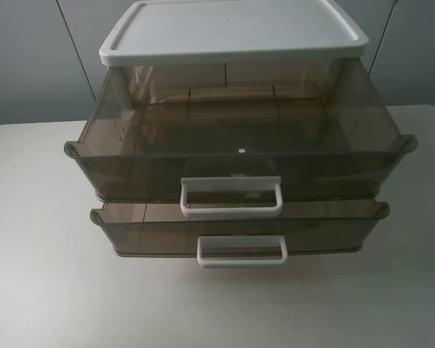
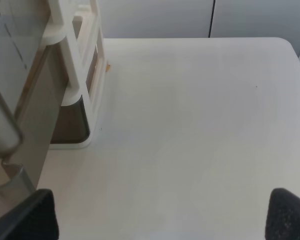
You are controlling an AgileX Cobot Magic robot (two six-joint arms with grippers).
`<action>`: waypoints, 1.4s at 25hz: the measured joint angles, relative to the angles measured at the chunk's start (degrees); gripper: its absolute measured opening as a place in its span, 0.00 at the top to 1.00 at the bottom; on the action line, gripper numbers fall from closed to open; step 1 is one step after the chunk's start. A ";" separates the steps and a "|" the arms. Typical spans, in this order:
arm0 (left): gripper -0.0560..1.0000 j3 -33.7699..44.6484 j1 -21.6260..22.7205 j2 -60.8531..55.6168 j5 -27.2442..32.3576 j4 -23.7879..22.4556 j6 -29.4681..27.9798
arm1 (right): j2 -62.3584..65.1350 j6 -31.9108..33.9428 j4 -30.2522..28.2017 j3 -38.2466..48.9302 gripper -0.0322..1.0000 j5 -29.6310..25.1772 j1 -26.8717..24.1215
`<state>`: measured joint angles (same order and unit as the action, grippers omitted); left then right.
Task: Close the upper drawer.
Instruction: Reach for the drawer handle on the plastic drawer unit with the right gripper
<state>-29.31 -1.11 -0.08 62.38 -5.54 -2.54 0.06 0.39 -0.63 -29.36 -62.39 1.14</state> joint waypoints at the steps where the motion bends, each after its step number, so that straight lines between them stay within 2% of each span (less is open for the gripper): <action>1: 0.25 0.00 0.00 0.00 0.00 0.00 0.00 | 0.00 0.00 0.00 0.00 0.36 0.00 0.00; 6: 0.25 0.00 0.00 0.00 0.00 0.00 0.00 | -0.77 0.10 1.40 0.00 0.36 0.00 0.00; 10: 0.25 0.00 0.00 0.00 0.00 0.00 0.00 | -9.79 1.10 2.80 -2.68 0.36 0.00 0.00; 19: 0.25 0.00 0.00 0.00 0.00 0.00 0.00 | -39.06 1.70 6.04 -24.11 0.36 0.34 0.00; 23: 0.25 0.00 0.00 0.00 0.00 0.00 0.00 | -48.82 -2.80 9.52 -32.89 0.36 0.47 1.35; 25: 0.25 0.00 0.00 0.00 0.00 0.00 0.00 | -52.13 -5.86 10.08 -35.35 0.36 0.58 5.98; 27: 0.25 0.00 0.00 0.00 0.00 0.00 0.00 | -54.83 -7.89 8.94 -36.49 0.36 0.80 12.69; 33: 0.25 0.00 0.00 0.00 0.00 0.00 0.00 | -60.89 -9.24 1.94 -36.84 0.36 2.24 39.77; 35: 0.25 0.00 0.00 0.00 0.00 0.00 0.00 | -63.71 -9.99 1.31 -36.84 0.36 2.29 46.93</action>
<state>-29.31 -1.11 -0.08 62.38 -5.54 -2.54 -63.65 -9.61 0.68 -66.20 -60.10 48.07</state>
